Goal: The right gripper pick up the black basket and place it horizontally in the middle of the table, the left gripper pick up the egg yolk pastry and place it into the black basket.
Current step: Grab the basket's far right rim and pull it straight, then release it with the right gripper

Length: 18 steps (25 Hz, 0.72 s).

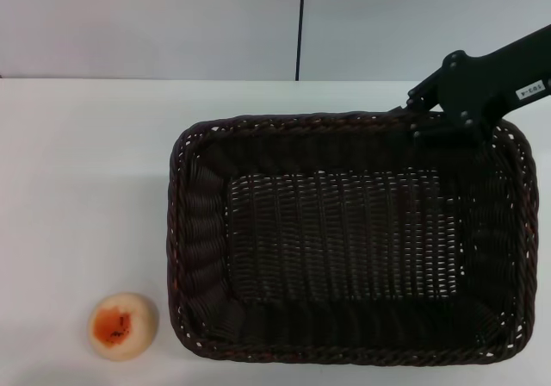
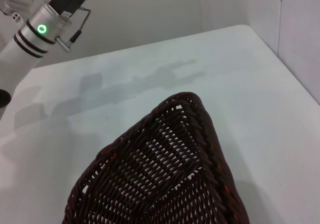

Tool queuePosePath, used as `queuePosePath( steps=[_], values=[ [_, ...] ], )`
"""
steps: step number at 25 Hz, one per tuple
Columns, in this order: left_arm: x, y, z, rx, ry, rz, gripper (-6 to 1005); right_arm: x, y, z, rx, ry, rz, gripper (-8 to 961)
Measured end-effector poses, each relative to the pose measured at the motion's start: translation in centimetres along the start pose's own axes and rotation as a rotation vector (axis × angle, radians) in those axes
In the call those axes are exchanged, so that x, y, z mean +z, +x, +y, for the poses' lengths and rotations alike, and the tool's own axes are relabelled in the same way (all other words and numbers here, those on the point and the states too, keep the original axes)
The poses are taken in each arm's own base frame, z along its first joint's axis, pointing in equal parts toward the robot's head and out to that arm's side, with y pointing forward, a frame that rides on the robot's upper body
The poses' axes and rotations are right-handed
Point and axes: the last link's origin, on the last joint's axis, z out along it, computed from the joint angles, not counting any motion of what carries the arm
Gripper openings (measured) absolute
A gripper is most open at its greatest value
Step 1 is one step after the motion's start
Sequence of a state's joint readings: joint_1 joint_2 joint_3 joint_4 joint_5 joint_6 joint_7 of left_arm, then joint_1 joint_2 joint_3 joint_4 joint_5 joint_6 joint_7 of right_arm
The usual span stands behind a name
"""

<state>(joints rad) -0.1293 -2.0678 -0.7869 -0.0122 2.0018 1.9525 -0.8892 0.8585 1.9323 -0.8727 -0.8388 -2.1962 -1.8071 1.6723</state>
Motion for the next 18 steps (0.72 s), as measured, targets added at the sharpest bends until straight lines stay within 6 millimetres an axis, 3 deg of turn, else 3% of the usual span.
queuePosePath(
  steps=[18],
  values=[
    [-0.03, -0.07, 0.01, -0.02, 0.005, 0.0, 786, 0.74, -0.16, 0.1, -0.061, -0.009, -0.005, 314]
  ],
)
